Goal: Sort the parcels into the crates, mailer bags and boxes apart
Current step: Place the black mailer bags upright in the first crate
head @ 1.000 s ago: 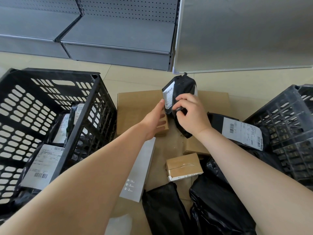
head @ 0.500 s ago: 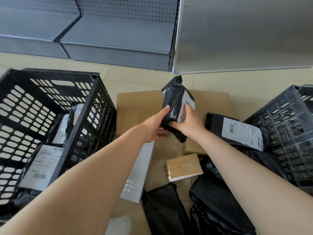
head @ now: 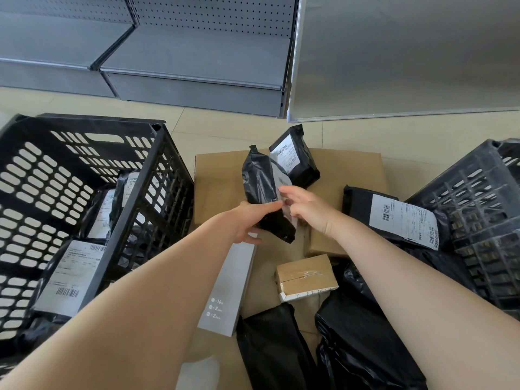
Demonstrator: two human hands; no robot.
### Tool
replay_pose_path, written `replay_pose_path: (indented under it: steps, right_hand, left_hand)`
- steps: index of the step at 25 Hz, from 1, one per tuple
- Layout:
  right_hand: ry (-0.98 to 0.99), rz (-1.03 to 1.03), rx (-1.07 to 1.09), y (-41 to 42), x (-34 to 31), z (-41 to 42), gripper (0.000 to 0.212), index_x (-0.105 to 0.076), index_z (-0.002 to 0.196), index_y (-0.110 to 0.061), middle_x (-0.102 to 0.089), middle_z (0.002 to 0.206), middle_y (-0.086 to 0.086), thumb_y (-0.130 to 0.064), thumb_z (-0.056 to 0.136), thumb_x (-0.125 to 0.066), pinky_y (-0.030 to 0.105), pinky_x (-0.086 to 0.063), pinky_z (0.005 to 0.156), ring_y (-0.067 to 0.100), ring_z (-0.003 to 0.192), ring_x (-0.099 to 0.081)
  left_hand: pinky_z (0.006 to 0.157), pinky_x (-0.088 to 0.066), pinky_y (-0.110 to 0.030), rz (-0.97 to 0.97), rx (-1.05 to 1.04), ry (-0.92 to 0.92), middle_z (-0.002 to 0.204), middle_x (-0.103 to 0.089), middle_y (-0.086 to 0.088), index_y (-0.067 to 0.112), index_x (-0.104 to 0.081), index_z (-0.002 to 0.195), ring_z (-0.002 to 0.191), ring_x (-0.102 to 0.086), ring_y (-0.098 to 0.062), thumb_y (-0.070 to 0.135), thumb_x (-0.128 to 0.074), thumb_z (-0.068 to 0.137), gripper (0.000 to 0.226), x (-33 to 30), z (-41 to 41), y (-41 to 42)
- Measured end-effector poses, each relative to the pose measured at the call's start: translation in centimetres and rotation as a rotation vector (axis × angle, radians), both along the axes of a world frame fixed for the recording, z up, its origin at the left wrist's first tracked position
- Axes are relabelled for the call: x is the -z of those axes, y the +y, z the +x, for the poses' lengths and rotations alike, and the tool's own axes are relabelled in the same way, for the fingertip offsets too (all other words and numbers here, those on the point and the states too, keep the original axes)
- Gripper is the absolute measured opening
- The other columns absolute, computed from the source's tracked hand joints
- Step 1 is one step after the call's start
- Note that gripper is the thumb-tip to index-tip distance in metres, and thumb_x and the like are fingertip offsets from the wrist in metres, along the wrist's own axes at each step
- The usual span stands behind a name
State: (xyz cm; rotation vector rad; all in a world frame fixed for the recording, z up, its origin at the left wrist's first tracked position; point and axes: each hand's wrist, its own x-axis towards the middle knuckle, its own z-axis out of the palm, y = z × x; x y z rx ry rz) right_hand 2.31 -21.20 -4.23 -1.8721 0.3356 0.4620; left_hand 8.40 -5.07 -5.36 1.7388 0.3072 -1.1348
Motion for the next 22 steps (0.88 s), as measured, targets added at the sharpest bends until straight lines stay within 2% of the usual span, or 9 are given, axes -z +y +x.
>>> replay_pose_path:
  steps: [2,5,8,12,14,17,19,20,22]
  right_hand:
    - [0.028,0.06,-0.001,0.1,-0.1,0.2,0.068,-0.043,0.151,-0.02,-0.045,0.155,0.005,0.01,0.089,-0.041,0.042,-0.036,0.118,0.019,0.144,-0.04]
    - [0.026,0.057,0.04,-0.1,-0.4,0.3,0.061,-0.051,0.143,-0.018,-0.056,0.143,0.003,0.011,0.09,-0.042,0.035,-0.045,0.109,0.017,0.132,-0.051]
    - [-0.042,-0.044,0.289,-0.8,-0.6,0.4,0.05,-0.053,0.142,-0.014,-0.058,0.139,0.004,0.002,0.095,-0.045,0.033,-0.044,0.104,0.019,0.129,-0.052]
    - [0.073,-0.089,0.519,-2.2,0.1,-0.2,0.052,-0.041,0.149,-0.016,-0.049,0.144,0.005,-0.022,0.1,-0.056,0.038,-0.044,0.104,0.023,0.126,-0.048]
    - [0.172,0.046,0.546,-2.7,0.6,-0.4,0.065,-0.035,0.152,-0.016,-0.048,0.144,0.008,-0.039,0.098,-0.061,0.046,-0.048,0.104,0.026,0.128,-0.049]
    - [0.217,0.211,0.55,-2.5,0.6,-0.4,0.074,-0.04,0.147,-0.016,-0.056,0.138,0.008,-0.057,0.091,-0.063,0.047,-0.05,0.098,0.03,0.128,-0.053]
    - [0.093,0.11,0.568,-2.5,0.4,-0.5,0.086,-0.03,0.155,-0.021,-0.045,0.153,0.006,-0.062,0.088,-0.064,0.048,-0.039,0.11,0.03,0.141,-0.042]
    - [0.001,0.007,0.559,-2.6,0.1,-0.5,0.09,-0.022,0.159,-0.023,-0.036,0.16,0.004,-0.059,0.089,-0.066,0.046,-0.033,0.112,0.028,0.146,-0.035]
    - [-0.136,-0.178,0.408,-3.1,-0.8,-0.5,0.093,-0.017,0.16,-0.026,-0.032,0.161,0.001,-0.05,0.088,-0.072,0.039,-0.034,0.108,0.024,0.145,-0.035]
  left_hand:
    - [0.088,-0.056,-0.045,0.018,-0.012,0.01,0.115,-0.067,-0.006,0.018,-0.05,0.126,0.106,-0.064,-0.023,0.04,-0.076,0.08,0.057,0.5,0.1,0.7]
    - [0.087,-0.058,-0.038,-0.022,-0.04,0.025,0.108,-0.072,-0.007,0.015,-0.061,0.122,0.098,-0.069,-0.02,0.023,-0.065,0.087,0.036,0.7,0.2,1.6]
    - [0.088,-0.058,-0.038,-0.122,-0.135,0.038,0.106,-0.074,-0.009,0.013,-0.06,0.121,0.097,-0.07,-0.022,0.012,-0.058,0.089,0.032,0.6,0.2,1.9]
    - [0.088,-0.057,-0.038,-0.2,-0.175,0.086,0.105,-0.075,-0.007,0.012,-0.065,0.111,0.098,-0.07,-0.021,0.009,-0.05,0.09,0.025,0.2,0.0,2.1]
    - [0.091,-0.056,-0.039,-0.208,-0.155,0.092,0.102,-0.076,-0.006,0.012,-0.068,0.106,0.097,-0.07,-0.022,0.007,-0.047,0.088,0.028,0.1,-0.2,2.1]
    - [0.093,-0.055,-0.04,-0.191,-0.142,0.096,0.092,-0.075,-0.007,0.01,-0.069,0.095,0.092,-0.069,-0.024,0.004,-0.042,0.084,0.029,-0.1,-0.4,2.1]
    - [0.091,-0.055,-0.039,-0.138,-0.125,0.098,0.089,-0.073,-0.008,0.009,-0.065,0.089,0.092,-0.068,-0.025,0.003,-0.04,0.084,0.027,-0.2,-0.4,2.3]
    - [0.089,-0.056,-0.037,-0.099,-0.102,0.095,0.086,-0.072,-0.007,0.009,-0.063,0.087,0.09,-0.068,-0.024,0.003,-0.039,0.084,0.025,-0.3,-0.4,2.4]
    - [0.077,-0.058,-0.032,-0.026,-0.031,0.09,0.076,-0.07,-0.005,0.008,-0.059,0.084,0.083,-0.069,-0.022,0.002,-0.039,0.084,0.021,-0.4,-0.6,2.5]
